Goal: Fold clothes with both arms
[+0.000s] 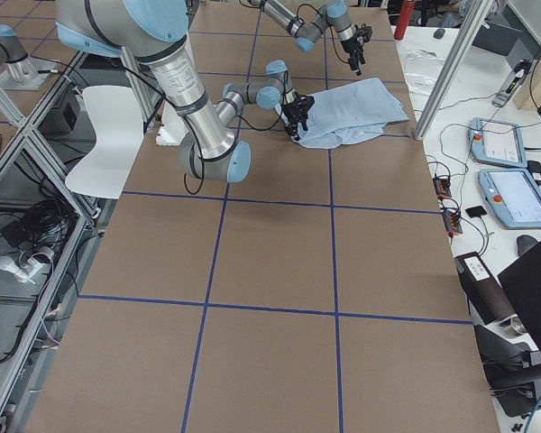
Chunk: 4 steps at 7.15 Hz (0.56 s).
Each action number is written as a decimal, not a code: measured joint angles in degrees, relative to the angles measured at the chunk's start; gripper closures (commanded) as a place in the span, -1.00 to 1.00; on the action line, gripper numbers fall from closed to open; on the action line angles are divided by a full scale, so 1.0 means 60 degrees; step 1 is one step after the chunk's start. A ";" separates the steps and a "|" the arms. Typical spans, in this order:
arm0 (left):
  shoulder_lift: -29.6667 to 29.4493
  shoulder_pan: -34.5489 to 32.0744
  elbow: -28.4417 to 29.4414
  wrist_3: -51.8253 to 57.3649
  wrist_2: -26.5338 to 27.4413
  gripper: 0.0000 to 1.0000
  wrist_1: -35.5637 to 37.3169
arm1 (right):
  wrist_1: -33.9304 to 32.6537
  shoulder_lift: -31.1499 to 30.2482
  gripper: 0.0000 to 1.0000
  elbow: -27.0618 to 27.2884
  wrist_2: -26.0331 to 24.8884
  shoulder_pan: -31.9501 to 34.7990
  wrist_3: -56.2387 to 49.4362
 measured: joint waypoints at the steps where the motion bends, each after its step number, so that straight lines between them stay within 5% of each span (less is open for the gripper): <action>1: 0.0000 0.0000 0.0001 0.0000 0.0000 -1.00 0.0000 | -0.0025 -0.0007 -0.55 0.0019 0.0019 -0.0005 -0.0035; 4: 0.0010 0.0008 0.0001 -0.0023 0.0013 -1.00 -0.0050 | -0.0484 -0.0051 -0.60 0.0256 0.0091 -0.0010 -0.0084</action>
